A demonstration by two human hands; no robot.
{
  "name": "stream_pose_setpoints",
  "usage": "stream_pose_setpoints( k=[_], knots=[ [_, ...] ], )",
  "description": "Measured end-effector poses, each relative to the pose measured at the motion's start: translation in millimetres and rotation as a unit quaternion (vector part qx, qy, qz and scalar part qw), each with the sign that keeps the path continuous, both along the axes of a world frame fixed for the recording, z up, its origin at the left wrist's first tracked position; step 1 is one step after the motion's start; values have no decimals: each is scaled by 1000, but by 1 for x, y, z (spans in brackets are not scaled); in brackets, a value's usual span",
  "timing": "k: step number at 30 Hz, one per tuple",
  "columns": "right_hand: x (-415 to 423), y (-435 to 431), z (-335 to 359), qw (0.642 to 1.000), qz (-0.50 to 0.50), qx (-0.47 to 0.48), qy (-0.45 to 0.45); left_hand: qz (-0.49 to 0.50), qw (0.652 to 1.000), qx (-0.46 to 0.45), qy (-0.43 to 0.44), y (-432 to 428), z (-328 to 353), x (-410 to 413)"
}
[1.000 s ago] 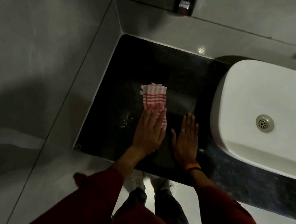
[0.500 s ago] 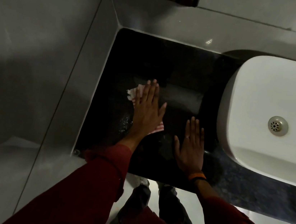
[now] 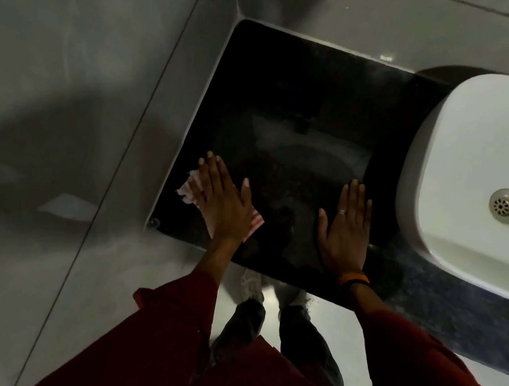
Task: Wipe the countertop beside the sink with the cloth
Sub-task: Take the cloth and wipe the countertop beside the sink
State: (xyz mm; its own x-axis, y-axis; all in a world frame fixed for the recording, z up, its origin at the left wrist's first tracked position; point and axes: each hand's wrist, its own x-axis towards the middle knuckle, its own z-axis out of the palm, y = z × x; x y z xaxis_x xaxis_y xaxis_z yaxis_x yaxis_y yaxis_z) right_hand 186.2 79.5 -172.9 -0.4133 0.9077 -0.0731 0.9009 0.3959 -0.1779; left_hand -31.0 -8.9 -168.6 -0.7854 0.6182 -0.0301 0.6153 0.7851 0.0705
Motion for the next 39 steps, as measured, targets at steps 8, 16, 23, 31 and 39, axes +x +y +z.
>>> stream_pose_setpoints(
  k=[8,16,23,31,39],
  knots=[
    [-1,-2,5,1000,6,-13,-3,123,992,0,-23,-46,0,25],
    [0,0,9,998,8,-37,42,221,970,50,-92,-53,13,63],
    [-8,-55,38,969,-10,-82,233,227,948,147,-169,-60,43,51],
    [-66,-135,53,961,6,-254,114,162,930,160,-288,-115,67,5],
    [-43,-104,69,824,-177,-442,309,223,818,166,-504,-124,72,0]
  ],
)
